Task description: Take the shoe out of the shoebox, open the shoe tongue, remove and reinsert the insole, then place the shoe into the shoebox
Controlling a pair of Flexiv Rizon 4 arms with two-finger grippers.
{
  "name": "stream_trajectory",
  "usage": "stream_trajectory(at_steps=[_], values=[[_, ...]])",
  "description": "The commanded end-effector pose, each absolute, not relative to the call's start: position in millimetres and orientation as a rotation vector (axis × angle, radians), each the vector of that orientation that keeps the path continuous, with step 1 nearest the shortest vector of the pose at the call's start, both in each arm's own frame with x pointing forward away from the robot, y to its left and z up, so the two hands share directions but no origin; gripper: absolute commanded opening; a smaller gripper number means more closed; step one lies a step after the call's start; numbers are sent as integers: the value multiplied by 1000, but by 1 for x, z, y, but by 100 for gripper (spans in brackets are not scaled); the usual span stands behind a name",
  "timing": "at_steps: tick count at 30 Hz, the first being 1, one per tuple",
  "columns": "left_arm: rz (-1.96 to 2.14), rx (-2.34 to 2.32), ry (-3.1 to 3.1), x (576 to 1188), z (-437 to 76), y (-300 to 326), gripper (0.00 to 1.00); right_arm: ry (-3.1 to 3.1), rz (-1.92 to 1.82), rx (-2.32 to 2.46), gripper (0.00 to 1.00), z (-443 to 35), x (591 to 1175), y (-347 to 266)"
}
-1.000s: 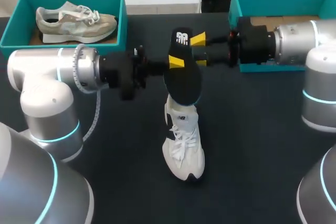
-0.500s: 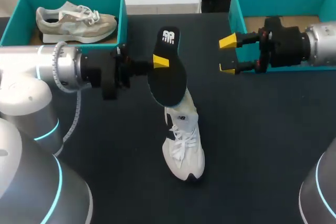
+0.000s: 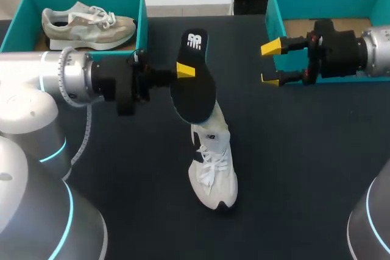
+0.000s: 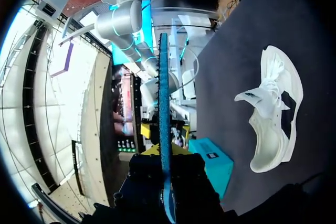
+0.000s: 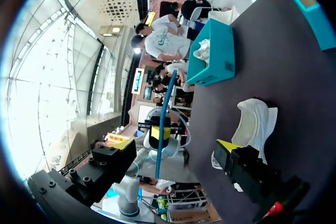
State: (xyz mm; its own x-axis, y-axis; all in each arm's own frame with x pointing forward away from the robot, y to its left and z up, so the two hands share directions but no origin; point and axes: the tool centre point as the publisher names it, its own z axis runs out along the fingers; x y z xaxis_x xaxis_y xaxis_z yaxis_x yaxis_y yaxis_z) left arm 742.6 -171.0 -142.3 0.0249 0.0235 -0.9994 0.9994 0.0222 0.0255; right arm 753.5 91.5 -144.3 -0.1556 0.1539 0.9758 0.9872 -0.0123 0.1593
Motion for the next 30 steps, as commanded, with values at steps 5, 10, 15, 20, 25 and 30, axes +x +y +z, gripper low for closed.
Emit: stream_trajectory(at_steps=[5,10,15,20,25,30], values=[[-1485,921,1892,728,-134,-170,0,-1431,-1266,-1265,100,-144,753,93],[-1722,669,2140,723,-130,-165,0,-1431,-1266,-1265,100,-144,753,93],[-2015,369,2312,712,-134,-165,0,-1431,-1266,-1265,100,-144,753,93],[-2208,59,2385,711,-129,-167,0,-1431,-1266,-1265,100,-144,753,93],[-2376,-202,2353,715,-123,-165,0,-1431,-1266,-1265,100,-144,753,93],[-2447,-422,2332,716,-123,-166,0,-1431,-1266,-1265,100,-144,753,93]])
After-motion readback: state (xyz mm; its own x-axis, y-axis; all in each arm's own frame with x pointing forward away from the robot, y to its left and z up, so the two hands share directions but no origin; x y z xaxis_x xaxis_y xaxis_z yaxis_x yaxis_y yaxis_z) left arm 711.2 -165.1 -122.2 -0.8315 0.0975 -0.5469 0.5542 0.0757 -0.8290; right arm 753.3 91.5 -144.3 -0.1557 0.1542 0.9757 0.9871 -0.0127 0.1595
